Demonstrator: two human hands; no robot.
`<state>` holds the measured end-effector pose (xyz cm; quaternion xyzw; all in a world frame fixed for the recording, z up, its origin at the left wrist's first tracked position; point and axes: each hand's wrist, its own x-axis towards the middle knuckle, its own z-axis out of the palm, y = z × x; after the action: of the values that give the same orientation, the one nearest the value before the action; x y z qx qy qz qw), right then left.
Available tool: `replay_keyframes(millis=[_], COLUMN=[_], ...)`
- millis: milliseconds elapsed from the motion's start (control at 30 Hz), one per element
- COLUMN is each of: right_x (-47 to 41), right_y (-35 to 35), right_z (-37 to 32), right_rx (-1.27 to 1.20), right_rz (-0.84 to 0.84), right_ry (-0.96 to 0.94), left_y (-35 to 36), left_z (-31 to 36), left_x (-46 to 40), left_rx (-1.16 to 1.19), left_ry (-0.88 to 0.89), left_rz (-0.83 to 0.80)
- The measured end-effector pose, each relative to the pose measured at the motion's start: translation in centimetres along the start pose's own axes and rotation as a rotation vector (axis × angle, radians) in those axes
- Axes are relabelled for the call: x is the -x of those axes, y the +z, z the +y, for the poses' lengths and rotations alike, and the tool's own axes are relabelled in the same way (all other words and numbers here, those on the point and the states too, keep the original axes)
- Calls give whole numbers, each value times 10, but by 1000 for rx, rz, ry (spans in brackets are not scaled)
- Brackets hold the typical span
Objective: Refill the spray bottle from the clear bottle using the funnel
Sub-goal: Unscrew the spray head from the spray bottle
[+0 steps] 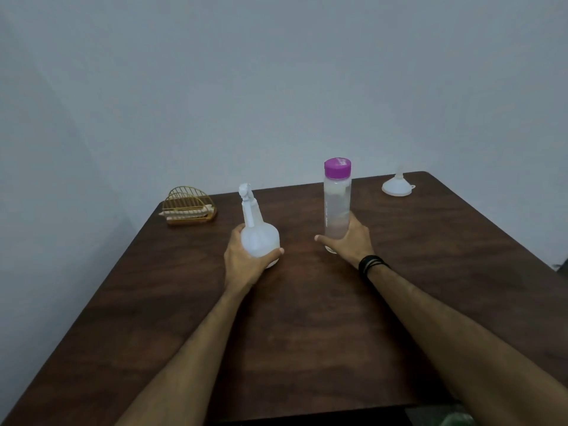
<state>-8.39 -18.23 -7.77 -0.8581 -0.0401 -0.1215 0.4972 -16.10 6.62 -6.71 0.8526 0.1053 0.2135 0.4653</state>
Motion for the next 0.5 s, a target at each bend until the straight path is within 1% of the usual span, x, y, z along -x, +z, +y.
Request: replay_keyframes(millis=[167,233,267,333,367,433,467,500], right_x=[17,24,27,33,34,35,34,31], right_y=[-2,-4,-6,-12,-16,-23,-27,-31], right_z=[-10,-16,-20,-22,-21,-17,-14,-10], right_rx=[-17,-49,-79,-164,-198,-205,-176,-131], right_rz=[-7,-38,-61,-82,-61,41,100,143], right_ry=[12,41,42,5,-17,-30,-18,5], left_y=[-11,-14,-15,-17,-16,-13,-11,-8], left_z=[3,7,10,15,16,19,21,25], left_x=[14,21,25,38,46,63,71,77], left_rx=[-20,10,26,11,-44,-251,-341,-400], left_ry=[-27,-56,-71,-64,-20,158,266,373], left_rz=[3,4,27,147,236,391,407,359])
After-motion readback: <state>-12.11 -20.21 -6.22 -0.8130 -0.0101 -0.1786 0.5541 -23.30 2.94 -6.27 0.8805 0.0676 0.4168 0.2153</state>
